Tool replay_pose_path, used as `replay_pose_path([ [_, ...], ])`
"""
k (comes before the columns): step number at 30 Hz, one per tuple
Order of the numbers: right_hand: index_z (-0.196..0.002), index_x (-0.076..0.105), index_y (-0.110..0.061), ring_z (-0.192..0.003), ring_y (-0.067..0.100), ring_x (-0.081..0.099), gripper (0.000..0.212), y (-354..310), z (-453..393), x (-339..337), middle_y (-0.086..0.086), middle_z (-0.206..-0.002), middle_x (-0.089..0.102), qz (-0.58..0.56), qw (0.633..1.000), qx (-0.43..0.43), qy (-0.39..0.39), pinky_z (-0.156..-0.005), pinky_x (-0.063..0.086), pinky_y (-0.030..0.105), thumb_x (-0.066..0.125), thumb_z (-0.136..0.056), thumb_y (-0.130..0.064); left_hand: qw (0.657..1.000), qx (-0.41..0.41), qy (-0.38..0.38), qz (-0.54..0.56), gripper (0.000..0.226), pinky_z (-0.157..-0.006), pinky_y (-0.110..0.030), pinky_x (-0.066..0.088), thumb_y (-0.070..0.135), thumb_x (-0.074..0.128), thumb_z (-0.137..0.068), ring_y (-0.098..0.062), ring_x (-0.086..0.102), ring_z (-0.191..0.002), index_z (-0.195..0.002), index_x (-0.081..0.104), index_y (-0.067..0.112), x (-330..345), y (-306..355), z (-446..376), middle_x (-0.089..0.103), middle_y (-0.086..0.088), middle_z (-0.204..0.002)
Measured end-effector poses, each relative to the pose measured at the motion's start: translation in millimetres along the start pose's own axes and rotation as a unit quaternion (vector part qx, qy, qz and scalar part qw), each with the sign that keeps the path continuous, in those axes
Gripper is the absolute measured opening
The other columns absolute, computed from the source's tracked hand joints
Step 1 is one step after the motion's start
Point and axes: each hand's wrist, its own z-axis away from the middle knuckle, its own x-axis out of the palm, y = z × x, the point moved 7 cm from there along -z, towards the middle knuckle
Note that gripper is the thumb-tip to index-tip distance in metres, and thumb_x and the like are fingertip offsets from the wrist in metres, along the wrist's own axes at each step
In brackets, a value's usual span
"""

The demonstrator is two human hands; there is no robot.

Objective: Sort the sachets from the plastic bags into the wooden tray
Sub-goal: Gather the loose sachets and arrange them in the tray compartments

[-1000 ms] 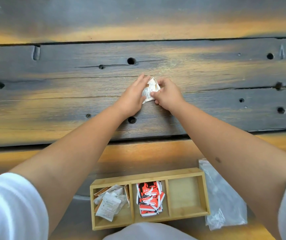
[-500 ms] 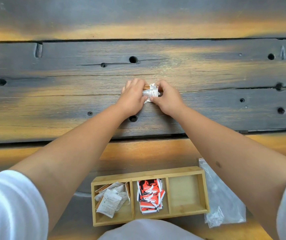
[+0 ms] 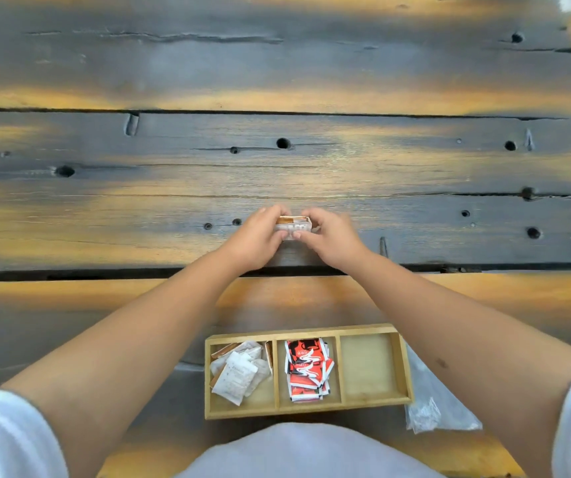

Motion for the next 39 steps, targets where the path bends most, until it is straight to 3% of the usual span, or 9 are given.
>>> replay_pose_path([
  [5,-0.105,0.065,-0.021,-0.077,0.013,0.057,0.021,-22.5,46.2,16.3,-0.005,-0.086,0.065,-0.004,1.000,-0.009,-0.006,-0.071,0.043,0.031,0.072,-0.086,-0.026,0.989,-0.039,0.036,0.136,0.020,-0.068,-0.031,0.044,0.014,0.057,-0.095,-0.012,0.052,-0.071,-0.106,0.054,0.030,-11.1,0.9,61.2,0.062,0.000,-0.089],
  [9,-0.117,0.059,-0.027,-0.077,0.013,0.059,0.032,-36.2,89.4,38.4,-0.005,-0.090,0.066,0.004,0.999,-0.017,-0.026,-0.070,0.045,0.028,0.071,-0.086,-0.026,0.985,-0.065,0.055,0.152,0.027,-0.077,-0.040,0.053,0.014,0.064,-0.090,-0.017,0.060,-0.076,-0.099,0.060,0.039,-11.4,-4.3,110.4,0.070,-0.009,-0.094],
  [12,-0.117,0.063,-0.027,-0.081,0.014,0.063,0.028,-43.3,119.2,56.5,-0.008,-0.088,0.067,0.010,0.999,-0.013,-0.044,-0.076,0.049,0.031,0.068,-0.089,-0.025,0.984,-0.085,0.061,0.142,0.026,-0.079,-0.033,0.051,0.015,0.066,-0.090,-0.015,0.060,-0.081,-0.105,0.064,0.035,-6.5,-11.9,143.1,0.069,0.002,-0.094],
  [17,-0.113,0.066,-0.024,-0.071,0.002,0.054,0.022,-46.2,162.9,85.3,-0.011,-0.082,0.062,0.033,0.998,-0.011,-0.052,-0.062,0.039,0.021,0.064,-0.092,-0.024,0.980,-0.121,0.047,0.150,0.022,-0.077,-0.028,0.052,0.011,0.067,-0.089,-0.012,0.062,-0.079,-0.105,0.070,0.027,12.3,-27.9,194.0,0.068,0.007,-0.087],
  [20,-0.114,0.066,-0.024,-0.079,0.014,0.059,0.022,-40.4,182.3,105.3,-0.005,-0.088,0.065,0.061,0.996,0.011,-0.070,-0.067,0.038,0.025,0.062,-0.092,-0.024,0.981,-0.132,0.015,0.141,0.023,-0.081,-0.029,0.054,0.009,0.065,-0.090,-0.016,0.067,-0.090,-0.106,0.071,0.025,28.5,-38.3,214.7,0.073,0.002,-0.098],
  [26,-0.120,0.063,-0.023,-0.101,0.027,0.064,0.028,-38.1,198.9,126.1,0.005,-0.106,0.073,0.143,0.989,0.025,-0.022,-0.080,0.049,0.034,0.059,-0.092,-0.028,0.992,-0.115,0.046,0.040,0.029,-0.076,-0.021,0.043,0.012,0.061,-0.093,-0.011,0.057,-0.084,-0.119,0.068,0.020,34.2,-42.3,233.2,0.070,-0.001,-0.099],
  [33,-0.119,0.065,-0.012,-0.106,0.030,0.059,0.029,-43.6,205.1,140.4,0.011,-0.115,0.061,0.185,0.982,0.013,-0.020,-0.088,0.047,0.035,0.060,-0.091,-0.019,0.998,-0.049,0.040,-0.009,0.033,-0.093,-0.027,0.045,0.011,0.061,-0.092,-0.024,0.063,-0.111,-0.124,0.067,0.014,45.7,-48.5,242.7,0.070,-0.005,-0.119],
  [36,-0.122,0.064,-0.011,-0.107,0.029,0.058,0.032,-38.5,212.1,147.0,0.009,-0.119,0.055,0.211,0.977,0.016,-0.028,-0.090,0.048,0.038,0.057,-0.093,-0.020,0.997,-0.017,0.031,-0.062,0.034,-0.101,-0.037,0.043,0.018,0.061,-0.092,-0.025,0.052,-0.123,-0.126,0.066,0.022,53.5,-54.9,244.9,0.060,-0.002,-0.130],
  [39,-0.123,0.060,-0.011,-0.108,0.030,0.057,0.031,-37.1,220.2,151.4,0.009,-0.119,0.056,0.231,0.973,0.004,-0.015,-0.086,0.050,0.041,0.057,-0.093,-0.020,0.990,-0.009,0.021,-0.136,0.037,-0.107,-0.038,0.034,0.028,0.059,-0.094,-0.021,0.037,-0.134,-0.131,0.059,0.031,57.4,-55.0,249.6,0.046,0.001,-0.142],
])
